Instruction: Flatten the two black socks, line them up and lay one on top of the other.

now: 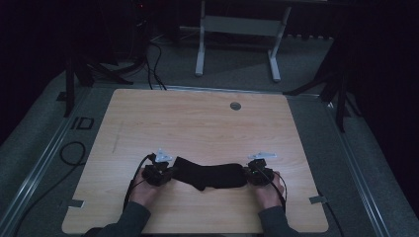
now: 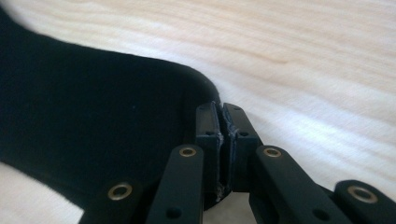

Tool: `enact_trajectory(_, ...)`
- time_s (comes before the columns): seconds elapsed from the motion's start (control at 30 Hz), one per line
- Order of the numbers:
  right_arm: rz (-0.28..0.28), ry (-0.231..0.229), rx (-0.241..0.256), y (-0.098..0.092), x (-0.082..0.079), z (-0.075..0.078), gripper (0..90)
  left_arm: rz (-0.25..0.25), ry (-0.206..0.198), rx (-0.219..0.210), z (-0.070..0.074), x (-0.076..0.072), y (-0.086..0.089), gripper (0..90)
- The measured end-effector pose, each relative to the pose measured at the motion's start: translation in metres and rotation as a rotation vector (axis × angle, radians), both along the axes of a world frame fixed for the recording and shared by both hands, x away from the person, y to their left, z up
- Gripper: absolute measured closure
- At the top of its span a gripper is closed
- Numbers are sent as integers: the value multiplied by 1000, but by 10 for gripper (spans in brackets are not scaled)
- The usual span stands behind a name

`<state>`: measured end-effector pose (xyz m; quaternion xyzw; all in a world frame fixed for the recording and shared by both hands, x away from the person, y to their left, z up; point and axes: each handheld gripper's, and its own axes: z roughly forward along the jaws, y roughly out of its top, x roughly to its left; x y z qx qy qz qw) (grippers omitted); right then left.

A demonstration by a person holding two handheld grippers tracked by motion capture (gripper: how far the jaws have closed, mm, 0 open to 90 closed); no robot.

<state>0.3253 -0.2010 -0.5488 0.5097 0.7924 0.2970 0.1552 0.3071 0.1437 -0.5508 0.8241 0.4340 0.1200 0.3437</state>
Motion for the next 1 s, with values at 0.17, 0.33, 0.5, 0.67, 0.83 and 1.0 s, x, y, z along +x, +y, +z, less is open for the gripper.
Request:
enact_trajectory(0.17,-10,-25,-2,-4,9,-2,851,-16,6,-7,0,-1,-2,879)
enact_trajectory(0.33,-11,-26,2,-6,10,-1,816,-22,11,-10,0,-1,-2,874)
enact_trajectory(0.5,3,-33,84,-14,7,10,572,-48,17,-57,3,-1,2,818)
enact_trajectory(0.67,-9,-83,146,-28,1,28,480,-66,-7,-144,8,-2,10,782)
enact_trajectory(0.83,-40,-90,152,-37,0,29,469,-39,-67,-188,15,-3,18,685)
enact_trajectory(1.0,-97,-78,100,-44,5,19,459,48,-98,-159,17,-1,28,651)
